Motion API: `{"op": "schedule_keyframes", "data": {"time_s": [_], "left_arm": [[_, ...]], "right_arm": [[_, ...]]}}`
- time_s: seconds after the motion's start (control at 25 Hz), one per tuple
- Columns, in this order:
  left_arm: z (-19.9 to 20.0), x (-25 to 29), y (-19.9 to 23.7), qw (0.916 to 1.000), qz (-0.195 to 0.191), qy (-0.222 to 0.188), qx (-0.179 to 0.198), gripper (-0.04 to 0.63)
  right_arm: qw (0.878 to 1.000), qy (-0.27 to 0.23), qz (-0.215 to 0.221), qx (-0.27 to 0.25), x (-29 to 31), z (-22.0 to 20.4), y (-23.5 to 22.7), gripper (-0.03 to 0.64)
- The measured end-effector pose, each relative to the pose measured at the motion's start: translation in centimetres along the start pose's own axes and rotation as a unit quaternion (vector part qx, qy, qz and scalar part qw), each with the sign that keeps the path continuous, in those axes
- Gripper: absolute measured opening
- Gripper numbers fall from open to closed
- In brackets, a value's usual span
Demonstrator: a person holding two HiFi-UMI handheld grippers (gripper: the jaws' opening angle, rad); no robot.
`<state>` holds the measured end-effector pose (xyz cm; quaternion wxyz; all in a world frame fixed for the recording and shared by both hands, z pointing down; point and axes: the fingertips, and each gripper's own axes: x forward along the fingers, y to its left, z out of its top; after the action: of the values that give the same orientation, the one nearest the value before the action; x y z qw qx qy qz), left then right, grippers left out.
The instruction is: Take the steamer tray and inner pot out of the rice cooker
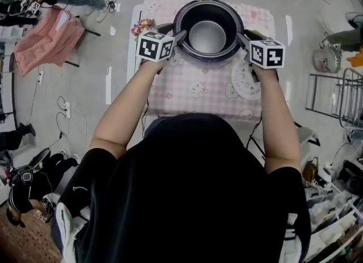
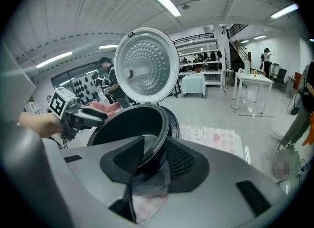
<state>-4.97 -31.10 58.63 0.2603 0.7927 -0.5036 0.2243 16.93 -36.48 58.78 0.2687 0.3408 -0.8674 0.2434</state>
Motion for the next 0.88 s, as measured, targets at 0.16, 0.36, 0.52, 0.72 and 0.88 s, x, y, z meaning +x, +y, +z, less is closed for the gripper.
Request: {"op": "schedule_keyframes", "data": {"time_s": [0.16, 0.36, 0.52, 0.72, 0.88], "left_arm": [[-0.3, 0.9, 0.7, 0.9999, 0.012, 0.006, -0.002, 0.201], [0.2, 1.1, 1.1, 0.9993, 0.012, -0.008, -0.035, 0.198], [0.5, 1.7, 1.2, 0.9977, 0.013, -0.016, -0.065, 0.196], [1.2, 2.1, 1.1, 0.9898, -0.015, -0.037, -0.136, 0.195], [1.3, 1.8, 1.4, 0.9708, -0.045, -0.047, -0.231, 0.175]], "right_arm": [[1.0, 0.008, 0.0, 0.009, 1.0, -0.5, -0.2, 0.156], [1.0, 0.012, 0.002, 0.019, 1.9, -0.9, 0.2, 0.155], [0.999, -0.001, 0.0, 0.038, 2.2, -1.0, 0.1, 0.149], [0.995, -0.013, 0.019, 0.097, 1.8, -0.7, 0.2, 0.126], [0.985, -0.031, 0.038, 0.168, 1.4, -0.7, -0.4, 0.092]]}}
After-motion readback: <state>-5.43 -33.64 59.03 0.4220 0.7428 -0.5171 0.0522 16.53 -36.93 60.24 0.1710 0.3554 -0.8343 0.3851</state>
